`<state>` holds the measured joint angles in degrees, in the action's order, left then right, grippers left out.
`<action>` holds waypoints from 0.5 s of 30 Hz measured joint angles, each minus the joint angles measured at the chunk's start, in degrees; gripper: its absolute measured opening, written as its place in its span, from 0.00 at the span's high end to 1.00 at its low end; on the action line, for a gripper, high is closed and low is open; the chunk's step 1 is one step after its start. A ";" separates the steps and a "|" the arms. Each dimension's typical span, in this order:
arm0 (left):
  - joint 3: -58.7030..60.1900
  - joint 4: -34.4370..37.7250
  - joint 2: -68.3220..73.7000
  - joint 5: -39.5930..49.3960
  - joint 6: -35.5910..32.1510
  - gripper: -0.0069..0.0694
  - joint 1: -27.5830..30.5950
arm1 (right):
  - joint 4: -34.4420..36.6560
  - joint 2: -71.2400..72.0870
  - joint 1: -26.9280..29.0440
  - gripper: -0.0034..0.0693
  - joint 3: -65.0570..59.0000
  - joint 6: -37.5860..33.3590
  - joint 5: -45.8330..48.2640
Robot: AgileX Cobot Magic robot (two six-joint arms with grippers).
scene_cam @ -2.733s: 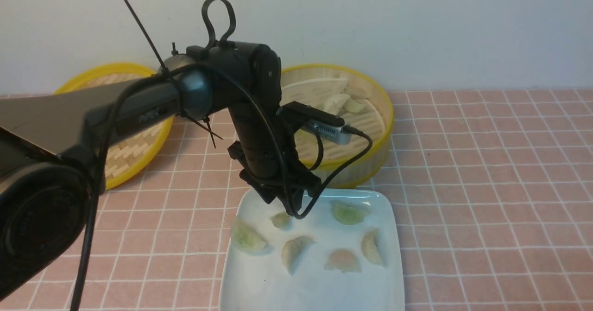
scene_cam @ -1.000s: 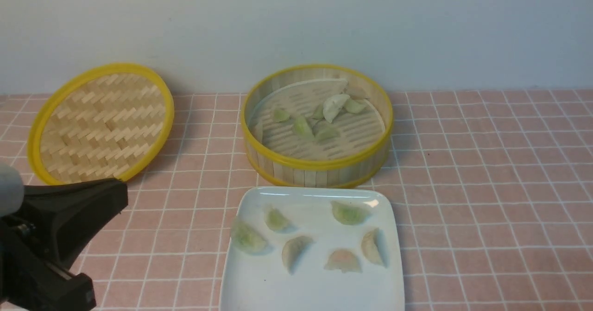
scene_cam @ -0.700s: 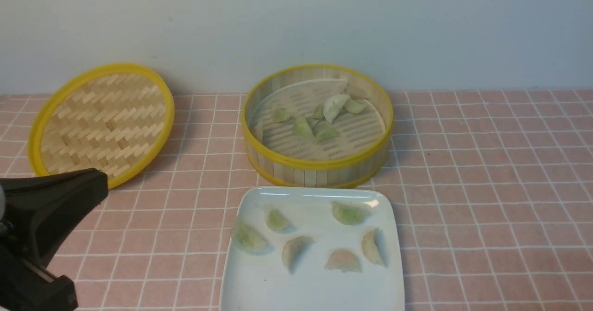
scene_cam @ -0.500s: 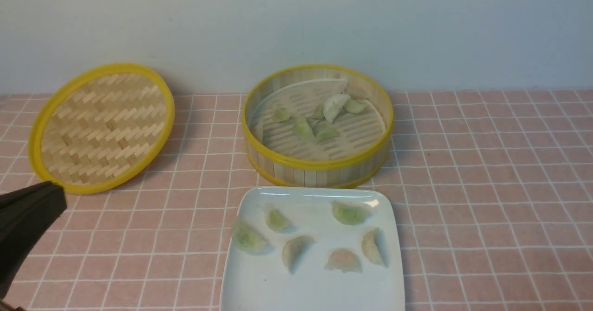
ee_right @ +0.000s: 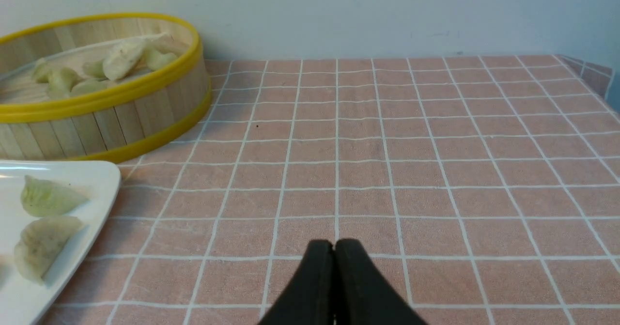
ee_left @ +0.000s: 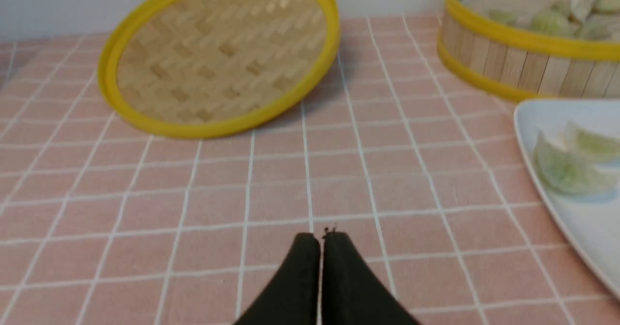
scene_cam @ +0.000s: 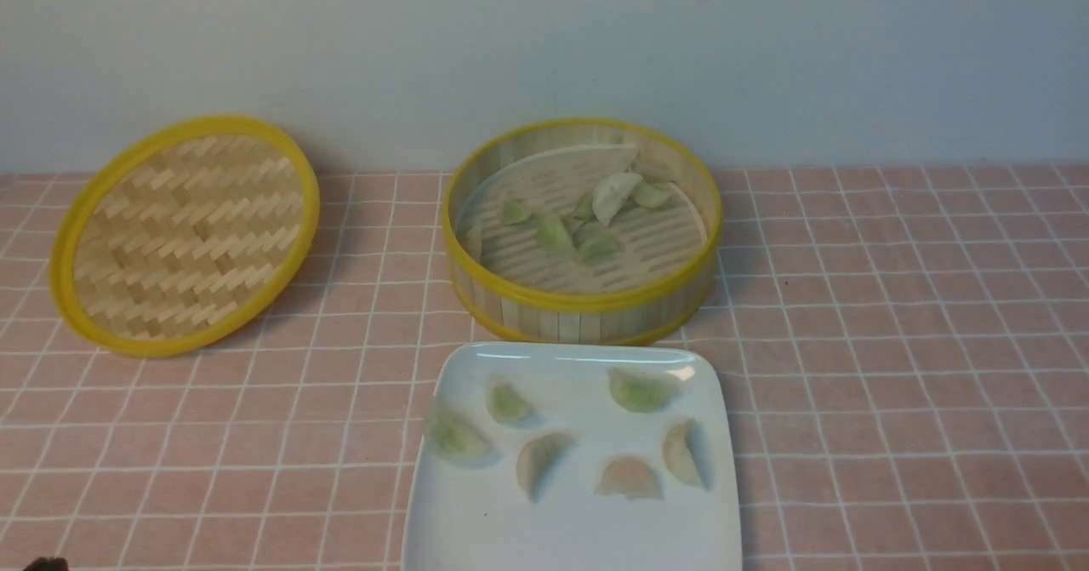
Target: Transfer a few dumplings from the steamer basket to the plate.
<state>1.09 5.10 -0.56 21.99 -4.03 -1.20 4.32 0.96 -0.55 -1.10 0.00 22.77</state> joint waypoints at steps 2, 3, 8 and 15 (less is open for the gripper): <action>0.36 -0.42 0.00 0.04 0.00 0.92 0.00 | 0.00 0.00 0.00 0.97 0.00 0.00 -0.05; 0.41 -0.51 0.00 0.04 0.00 0.92 0.00 | 0.00 0.00 0.00 0.97 0.00 0.00 -0.05; 0.41 -0.61 0.00 0.04 0.00 0.92 0.00 | 0.00 0.00 0.00 0.97 0.00 0.00 -0.05; 0.41 -0.68 0.00 0.04 0.00 0.92 0.00 | 0.00 0.00 0.00 0.97 0.00 0.00 -0.05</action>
<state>1.50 4.42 -0.56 22.03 -4.03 -1.20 4.32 0.96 -0.55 -1.10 0.00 22.73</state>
